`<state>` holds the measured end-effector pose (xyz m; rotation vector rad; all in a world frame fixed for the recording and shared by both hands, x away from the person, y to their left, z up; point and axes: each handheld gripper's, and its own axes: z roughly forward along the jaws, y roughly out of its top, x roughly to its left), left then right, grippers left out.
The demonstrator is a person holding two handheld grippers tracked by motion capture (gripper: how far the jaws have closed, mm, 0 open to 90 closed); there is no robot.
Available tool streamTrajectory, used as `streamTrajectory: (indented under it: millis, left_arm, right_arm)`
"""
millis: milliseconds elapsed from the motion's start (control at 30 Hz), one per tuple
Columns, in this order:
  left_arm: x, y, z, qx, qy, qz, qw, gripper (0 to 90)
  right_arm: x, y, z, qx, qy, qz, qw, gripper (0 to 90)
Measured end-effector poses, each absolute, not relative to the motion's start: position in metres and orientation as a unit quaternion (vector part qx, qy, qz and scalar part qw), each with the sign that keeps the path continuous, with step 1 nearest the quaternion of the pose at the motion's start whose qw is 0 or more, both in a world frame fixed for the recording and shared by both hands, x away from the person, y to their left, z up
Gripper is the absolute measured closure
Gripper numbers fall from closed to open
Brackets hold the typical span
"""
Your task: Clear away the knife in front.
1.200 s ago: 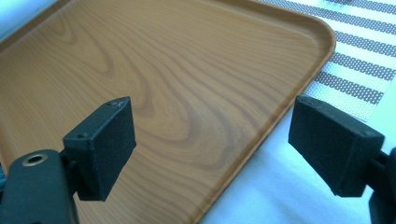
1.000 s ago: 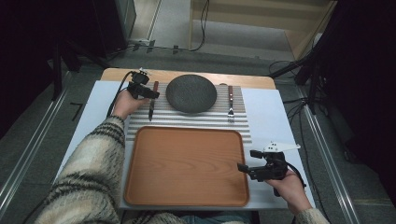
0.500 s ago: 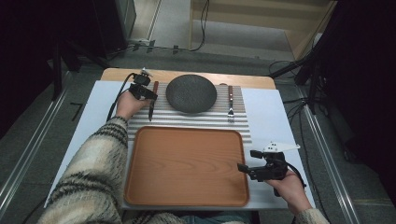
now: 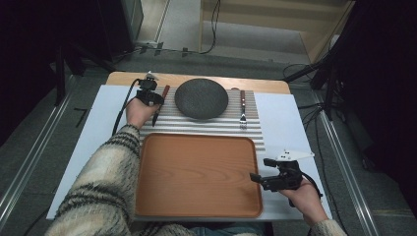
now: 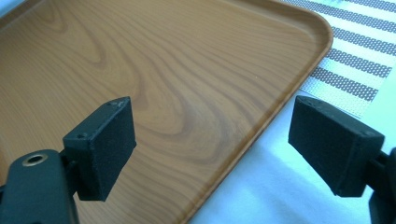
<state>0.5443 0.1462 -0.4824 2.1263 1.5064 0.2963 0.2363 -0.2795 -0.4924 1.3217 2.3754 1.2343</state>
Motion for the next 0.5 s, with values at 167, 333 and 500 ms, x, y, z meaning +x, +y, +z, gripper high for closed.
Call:
streamTrajectory:
  millis: [167, 333, 500]
  left_arm:
    - [0.545, 0.147, -0.482, 0.781, 0.559, 0.104, 0.257, 77.5]
    - [0.547, 0.15, -0.479, 0.781, 0.56, 0.102, 0.255, 77.7]
    - [0.546, 0.154, -0.467, 0.783, 0.553, 0.093, 0.271, 77.7]
  right_arm:
    - [0.236, -0.279, -0.492, 0.441, 0.793, 0.413, 0.078, 13.2]
    - [0.237, -0.28, -0.492, 0.441, 0.792, 0.414, 0.078, 13.2]
    - [0.237, -0.28, -0.492, 0.441, 0.792, 0.415, 0.077, 13.2]
